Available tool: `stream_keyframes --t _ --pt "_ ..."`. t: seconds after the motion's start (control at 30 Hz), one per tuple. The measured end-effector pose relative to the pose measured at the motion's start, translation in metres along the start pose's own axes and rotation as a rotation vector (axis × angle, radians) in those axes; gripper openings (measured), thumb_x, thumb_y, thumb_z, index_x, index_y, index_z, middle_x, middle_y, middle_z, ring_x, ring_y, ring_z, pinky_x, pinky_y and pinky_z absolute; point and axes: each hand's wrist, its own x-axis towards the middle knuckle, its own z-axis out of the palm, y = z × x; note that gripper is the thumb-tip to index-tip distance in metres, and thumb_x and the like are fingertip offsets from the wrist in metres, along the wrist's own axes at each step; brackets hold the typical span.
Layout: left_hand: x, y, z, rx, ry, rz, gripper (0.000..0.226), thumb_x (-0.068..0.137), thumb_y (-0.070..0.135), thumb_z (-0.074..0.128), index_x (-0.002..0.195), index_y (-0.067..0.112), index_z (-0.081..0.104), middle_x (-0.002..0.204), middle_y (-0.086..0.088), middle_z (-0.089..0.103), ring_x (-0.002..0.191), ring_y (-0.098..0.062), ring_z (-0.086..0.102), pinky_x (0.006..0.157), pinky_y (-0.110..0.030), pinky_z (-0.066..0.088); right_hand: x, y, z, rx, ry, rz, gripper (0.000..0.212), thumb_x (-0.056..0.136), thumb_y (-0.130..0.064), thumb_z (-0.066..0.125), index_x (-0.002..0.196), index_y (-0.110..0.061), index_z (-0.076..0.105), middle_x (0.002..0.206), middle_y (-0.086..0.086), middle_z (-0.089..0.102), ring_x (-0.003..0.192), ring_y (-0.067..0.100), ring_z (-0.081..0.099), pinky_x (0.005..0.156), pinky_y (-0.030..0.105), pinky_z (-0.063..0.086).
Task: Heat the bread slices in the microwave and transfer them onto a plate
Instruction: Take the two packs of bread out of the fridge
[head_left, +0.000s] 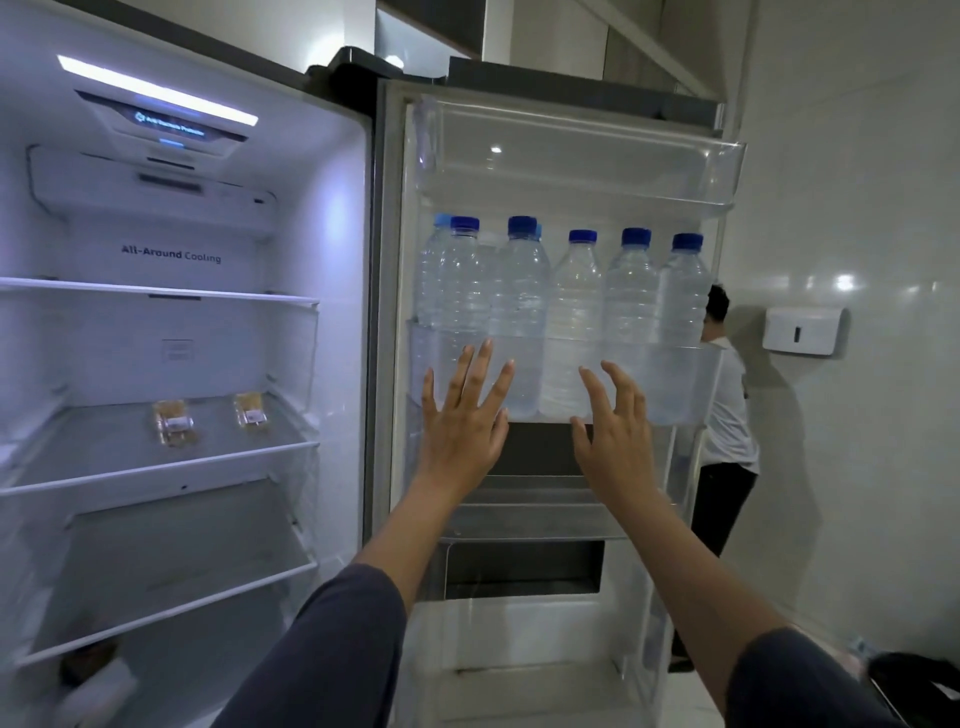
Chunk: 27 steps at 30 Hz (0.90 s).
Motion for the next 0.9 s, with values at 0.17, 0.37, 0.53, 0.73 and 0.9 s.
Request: stream_keyframes --t 0.17,0.37,0.53,0.73,0.9 --pt "0.003 -0.001 0.002 -0.059 0.001 0.005 0.065 0.086 0.026 0.057 0.143 0.022 0.028 0.152 -0.006 0.013 0.141 -0.023 0.010 0.111 -0.053 0.015 0.016 -0.008 0.002 -0.021 -0.028 -0.034 0.060 0.074 -0.005 0.071 0.130 -0.010 0.048 0.138 0.018 0.044 0.122 0.038 0.047 0.081 0.046 0.053" --pt "0.003 -0.006 0.001 -0.150 -0.023 -0.006 0.067 0.084 0.020 0.061 0.142 0.020 0.028 0.151 -0.007 0.013 0.140 -0.024 0.013 0.110 -0.048 0.026 0.021 -0.018 0.006 0.041 -0.055 -0.001 0.055 0.078 -0.003 0.067 0.130 -0.007 0.049 0.136 0.020 0.044 0.123 0.039 0.043 0.085 0.045 0.051" --pt "-0.018 -0.029 -0.011 -0.180 -0.095 -0.077 0.058 0.089 0.027 0.047 0.143 0.021 0.025 0.152 -0.007 0.015 0.140 -0.024 0.015 0.106 -0.038 0.028 0.002 -0.052 0.024 0.260 -0.067 -0.092 0.038 0.083 -0.001 0.057 0.121 -0.006 0.053 0.126 0.016 0.049 0.115 0.029 0.048 0.090 0.037 0.051" --pt "-0.066 -0.098 -0.030 -0.087 -0.135 -0.286 0.051 0.094 0.029 0.043 0.142 0.015 0.032 0.152 -0.009 0.029 0.140 -0.026 0.028 0.107 -0.033 0.025 -0.020 -0.146 0.067 0.549 -0.165 -0.271 0.032 0.086 -0.011 0.052 0.117 -0.009 0.056 0.122 0.011 0.054 0.116 0.020 0.049 0.100 0.033 0.045" --pt "-0.108 -0.187 -0.046 -0.045 -0.227 -0.475 0.050 0.095 0.025 0.044 0.143 0.018 0.032 0.150 -0.004 0.033 0.138 -0.022 0.031 0.108 -0.038 0.033 -0.019 -0.231 0.125 0.699 -0.261 -0.232 0.034 0.085 -0.009 0.052 0.119 -0.012 0.057 0.124 0.006 0.052 0.116 0.015 0.046 0.092 0.022 0.042"
